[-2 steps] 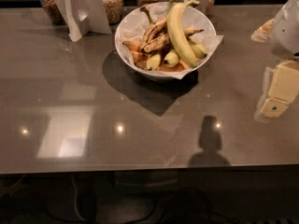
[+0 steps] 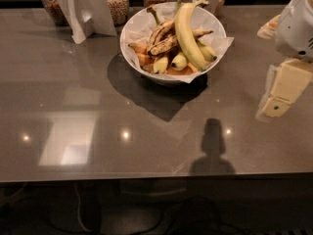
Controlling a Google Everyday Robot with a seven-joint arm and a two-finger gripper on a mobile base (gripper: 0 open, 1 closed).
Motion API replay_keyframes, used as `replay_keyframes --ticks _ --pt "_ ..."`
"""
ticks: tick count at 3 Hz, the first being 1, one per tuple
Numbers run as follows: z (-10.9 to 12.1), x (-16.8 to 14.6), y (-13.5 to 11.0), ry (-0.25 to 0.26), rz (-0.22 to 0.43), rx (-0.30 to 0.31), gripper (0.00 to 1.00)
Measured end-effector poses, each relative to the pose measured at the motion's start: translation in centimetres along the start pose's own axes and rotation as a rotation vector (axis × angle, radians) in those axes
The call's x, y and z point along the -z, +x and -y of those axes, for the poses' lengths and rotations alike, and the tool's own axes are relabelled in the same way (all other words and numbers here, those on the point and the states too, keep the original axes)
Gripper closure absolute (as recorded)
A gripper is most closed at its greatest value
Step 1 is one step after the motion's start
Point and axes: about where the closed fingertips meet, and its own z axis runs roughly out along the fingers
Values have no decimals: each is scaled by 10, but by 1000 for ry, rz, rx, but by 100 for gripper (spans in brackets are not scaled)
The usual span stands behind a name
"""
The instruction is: Pick banana from white bowl
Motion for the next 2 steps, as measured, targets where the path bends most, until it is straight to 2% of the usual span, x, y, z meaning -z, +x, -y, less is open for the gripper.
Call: replay_keyframes --ticks 1,2 --pt "20 -9 -34 39 70 -23 0" --pt "46 -18 -67 84 158 -99 0"
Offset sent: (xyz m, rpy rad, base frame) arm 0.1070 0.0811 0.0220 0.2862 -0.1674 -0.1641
